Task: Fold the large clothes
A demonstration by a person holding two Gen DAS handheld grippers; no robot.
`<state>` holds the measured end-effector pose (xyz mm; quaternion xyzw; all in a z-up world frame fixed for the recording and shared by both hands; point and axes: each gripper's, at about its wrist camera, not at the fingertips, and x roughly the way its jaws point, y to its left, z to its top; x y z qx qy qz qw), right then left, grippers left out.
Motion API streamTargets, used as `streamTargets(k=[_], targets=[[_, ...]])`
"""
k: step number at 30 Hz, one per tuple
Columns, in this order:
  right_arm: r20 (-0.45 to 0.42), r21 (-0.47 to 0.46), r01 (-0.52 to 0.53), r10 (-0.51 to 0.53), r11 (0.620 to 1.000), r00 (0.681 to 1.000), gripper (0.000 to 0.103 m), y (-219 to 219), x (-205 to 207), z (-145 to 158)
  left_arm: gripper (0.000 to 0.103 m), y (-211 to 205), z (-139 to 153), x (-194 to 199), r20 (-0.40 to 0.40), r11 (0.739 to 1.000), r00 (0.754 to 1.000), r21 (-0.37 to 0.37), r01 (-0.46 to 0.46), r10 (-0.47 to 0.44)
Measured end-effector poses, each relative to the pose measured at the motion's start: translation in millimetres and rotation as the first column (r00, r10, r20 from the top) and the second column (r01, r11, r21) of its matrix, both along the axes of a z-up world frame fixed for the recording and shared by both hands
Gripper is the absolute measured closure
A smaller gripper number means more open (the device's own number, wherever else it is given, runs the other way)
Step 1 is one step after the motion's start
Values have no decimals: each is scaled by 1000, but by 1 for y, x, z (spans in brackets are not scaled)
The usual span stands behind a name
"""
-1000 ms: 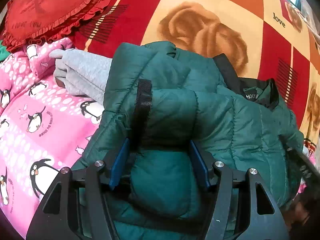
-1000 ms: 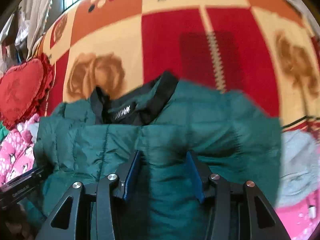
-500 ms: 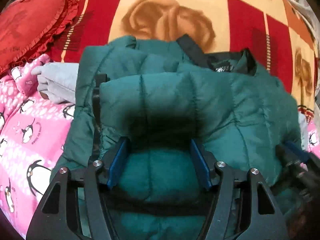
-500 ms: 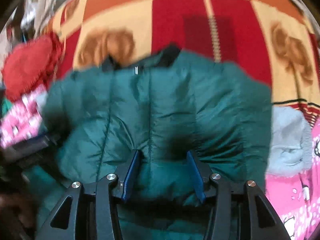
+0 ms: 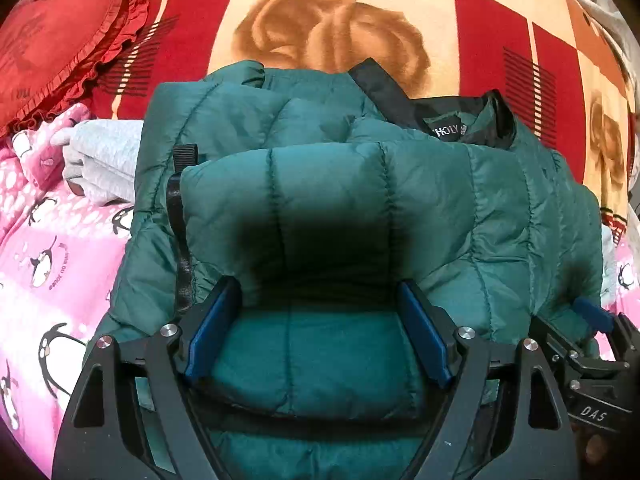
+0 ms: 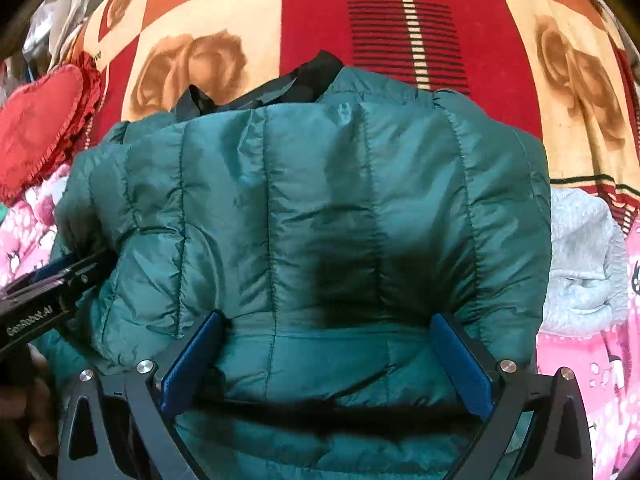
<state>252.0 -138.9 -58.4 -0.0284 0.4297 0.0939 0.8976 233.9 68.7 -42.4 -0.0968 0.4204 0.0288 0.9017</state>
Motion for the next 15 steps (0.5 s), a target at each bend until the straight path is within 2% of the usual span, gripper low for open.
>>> streamTargets(k=[2,5,9,12,15], targets=[[-3,-5,1,-1,1000,1000,0,-1,-1,2,21,0,1,0,7,1000,1000,-13,1,-1],[36,1,11,-11,1000,999,1,-1,-7,15,21,9,10,-9,31,998,1000,-61,4,-2],[91,18,43,-45,999,995,1,-17,-38,47,21,28,29,-29,43,994,999,-108,6,-2],[54,58,58,-61,997,997,1,-40,-82,55,21,45,38,-51,23,995,1000,-95,22,-20],[-19,42,44,-44,998,999,1,-59,-118,45,21,58,35,-80,-44,996,996,-38,79,-81]])
